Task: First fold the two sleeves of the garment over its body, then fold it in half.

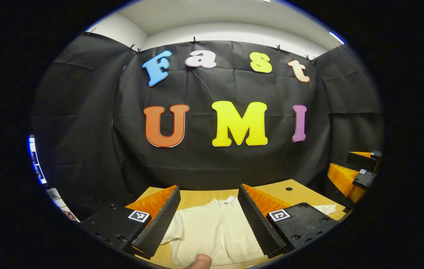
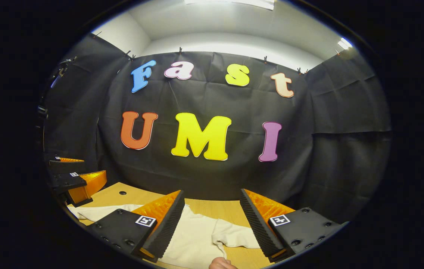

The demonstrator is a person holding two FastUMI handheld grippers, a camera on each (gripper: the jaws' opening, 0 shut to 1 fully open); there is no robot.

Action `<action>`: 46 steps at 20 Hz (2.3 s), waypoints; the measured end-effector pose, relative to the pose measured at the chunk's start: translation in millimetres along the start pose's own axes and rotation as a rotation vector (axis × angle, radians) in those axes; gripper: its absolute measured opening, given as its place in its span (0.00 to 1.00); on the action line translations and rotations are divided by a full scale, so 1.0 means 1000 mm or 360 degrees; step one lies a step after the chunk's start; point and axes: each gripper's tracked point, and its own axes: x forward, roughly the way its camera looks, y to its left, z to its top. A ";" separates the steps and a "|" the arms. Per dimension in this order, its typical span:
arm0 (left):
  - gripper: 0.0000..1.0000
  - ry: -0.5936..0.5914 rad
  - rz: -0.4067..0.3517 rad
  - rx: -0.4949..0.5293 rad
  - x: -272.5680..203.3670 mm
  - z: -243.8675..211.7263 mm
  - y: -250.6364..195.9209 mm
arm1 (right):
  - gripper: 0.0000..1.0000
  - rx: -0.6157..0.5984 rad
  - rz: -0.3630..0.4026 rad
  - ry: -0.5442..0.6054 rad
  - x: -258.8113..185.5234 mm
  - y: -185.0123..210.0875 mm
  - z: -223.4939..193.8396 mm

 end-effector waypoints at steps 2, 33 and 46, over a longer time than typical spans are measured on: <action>1.00 0.0014 0.0010 0.0000 0.000 -0.002 -0.002 | 0.93 0.0003 0.0002 0.0005 0.002 -0.004 -0.002; 1.00 0.0332 0.0197 0.0059 0.021 -0.043 -0.058 | 0.94 0.0250 -0.0925 0.1170 0.075 -0.334 -0.348; 1.00 0.0252 0.0335 -0.0003 0.027 -0.026 -0.047 | 0.91 0.0704 -0.1021 0.1635 0.075 -0.354 -0.410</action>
